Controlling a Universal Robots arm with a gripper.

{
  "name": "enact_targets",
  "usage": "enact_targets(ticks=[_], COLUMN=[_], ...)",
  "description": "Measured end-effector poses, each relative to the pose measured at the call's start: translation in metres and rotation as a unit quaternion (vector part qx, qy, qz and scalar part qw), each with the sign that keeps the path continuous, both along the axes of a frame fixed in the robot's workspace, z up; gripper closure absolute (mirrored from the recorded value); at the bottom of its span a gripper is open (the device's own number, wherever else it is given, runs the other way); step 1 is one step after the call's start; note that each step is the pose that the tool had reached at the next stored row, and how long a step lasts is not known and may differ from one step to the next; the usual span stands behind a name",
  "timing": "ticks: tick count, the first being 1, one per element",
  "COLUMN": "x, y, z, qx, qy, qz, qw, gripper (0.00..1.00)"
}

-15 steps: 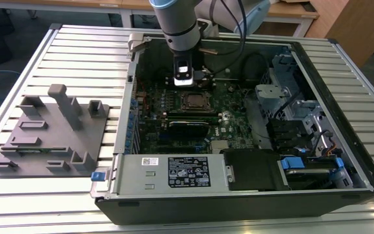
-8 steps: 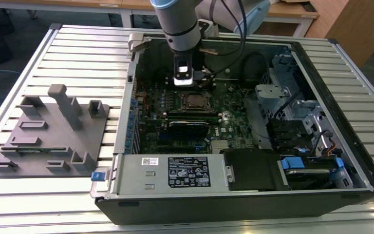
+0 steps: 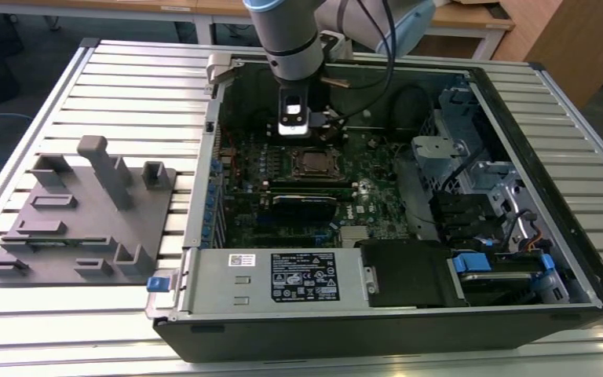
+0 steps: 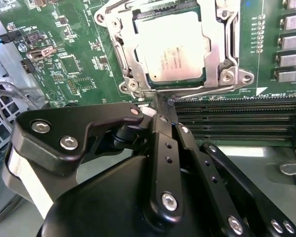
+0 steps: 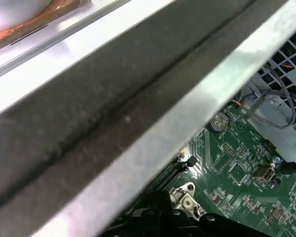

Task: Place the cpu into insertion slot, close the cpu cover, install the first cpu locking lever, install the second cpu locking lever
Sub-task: 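Install the first cpu locking lever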

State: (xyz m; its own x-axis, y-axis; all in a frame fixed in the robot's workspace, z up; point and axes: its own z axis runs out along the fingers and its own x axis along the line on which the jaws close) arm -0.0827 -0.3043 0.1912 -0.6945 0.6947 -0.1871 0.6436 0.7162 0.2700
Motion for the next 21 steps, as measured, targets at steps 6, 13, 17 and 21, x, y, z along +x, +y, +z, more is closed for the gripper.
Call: enact_targets(ticks=[6,13,17,21], x=[0.0041,0.0079,0.0081,0.0080], y=[0.0007,0.0007,0.0007,0.0008], z=[-0.0001,-0.0007,-0.0006,0.0008], qx=[-0.0001,-0.0002,-0.0003,-0.0002], qy=[0.0001,0.0000,0.0001,0.0004], qz=[-0.008,-0.015,-0.017,-0.018], qw=[1.0000,0.9999,0.9999,0.9998], gripper=[0.90,0.90,0.90,0.90])
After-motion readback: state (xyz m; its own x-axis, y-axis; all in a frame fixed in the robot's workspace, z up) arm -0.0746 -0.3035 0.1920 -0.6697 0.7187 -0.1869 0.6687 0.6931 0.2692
